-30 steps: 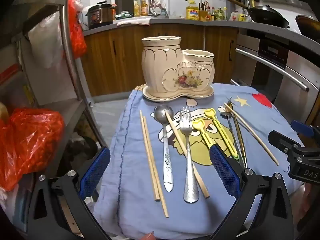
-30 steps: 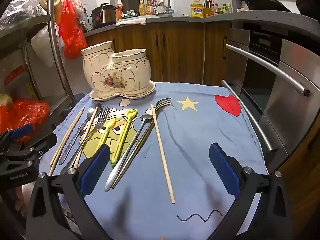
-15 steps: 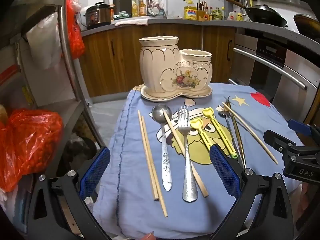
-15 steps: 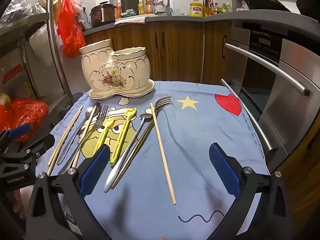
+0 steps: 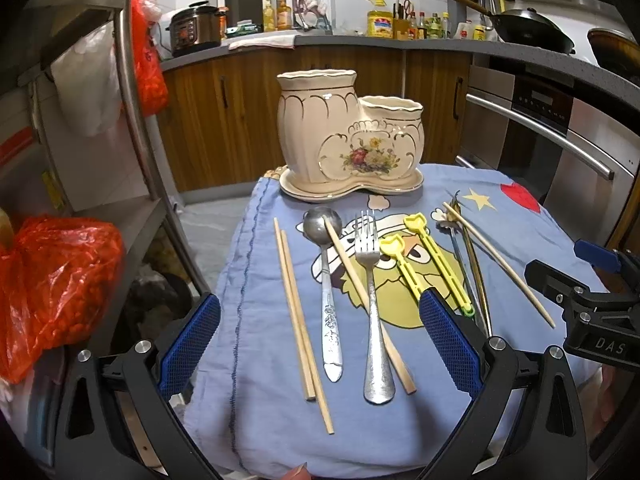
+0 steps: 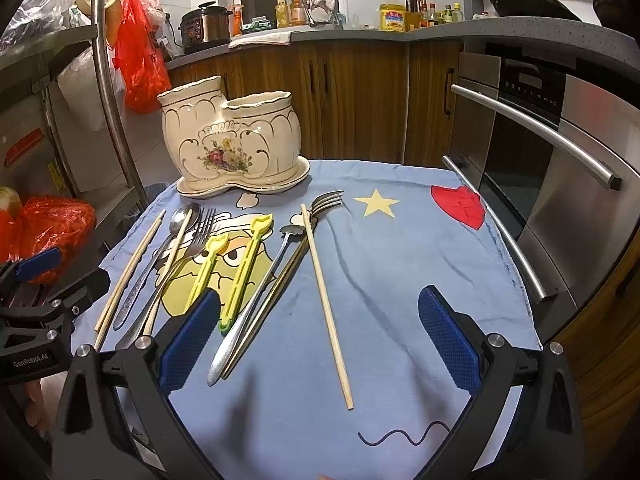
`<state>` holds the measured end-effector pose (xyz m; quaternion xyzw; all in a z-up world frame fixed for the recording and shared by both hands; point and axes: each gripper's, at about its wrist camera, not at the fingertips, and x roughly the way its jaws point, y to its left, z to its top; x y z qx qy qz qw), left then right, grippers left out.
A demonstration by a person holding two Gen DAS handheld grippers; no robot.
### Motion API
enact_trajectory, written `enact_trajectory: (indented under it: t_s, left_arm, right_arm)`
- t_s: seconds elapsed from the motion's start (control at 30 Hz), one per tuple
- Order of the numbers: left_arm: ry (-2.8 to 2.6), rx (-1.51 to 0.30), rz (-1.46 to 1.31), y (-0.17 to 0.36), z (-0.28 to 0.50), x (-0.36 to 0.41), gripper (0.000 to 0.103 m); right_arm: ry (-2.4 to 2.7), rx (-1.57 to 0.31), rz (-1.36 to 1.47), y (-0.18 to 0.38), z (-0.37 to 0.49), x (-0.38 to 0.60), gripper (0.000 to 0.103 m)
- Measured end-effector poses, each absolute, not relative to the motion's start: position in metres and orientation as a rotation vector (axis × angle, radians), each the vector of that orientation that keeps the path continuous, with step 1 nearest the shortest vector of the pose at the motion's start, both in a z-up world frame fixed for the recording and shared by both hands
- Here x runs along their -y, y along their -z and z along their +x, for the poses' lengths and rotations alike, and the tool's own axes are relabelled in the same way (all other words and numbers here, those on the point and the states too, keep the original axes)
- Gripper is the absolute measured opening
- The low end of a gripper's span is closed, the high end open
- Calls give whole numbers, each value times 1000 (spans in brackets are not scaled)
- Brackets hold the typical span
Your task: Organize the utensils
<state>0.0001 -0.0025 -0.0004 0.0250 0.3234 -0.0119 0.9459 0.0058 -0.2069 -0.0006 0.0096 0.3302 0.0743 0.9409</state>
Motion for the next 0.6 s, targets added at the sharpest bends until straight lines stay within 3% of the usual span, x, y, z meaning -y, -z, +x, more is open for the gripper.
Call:
enact_trajectory:
  t_s: [0.6]
  left_arm:
    - [30, -665, 46, 4, 0, 3, 99]
  right_arm:
    - [-152, -680, 21, 4, 7, 206, 98]
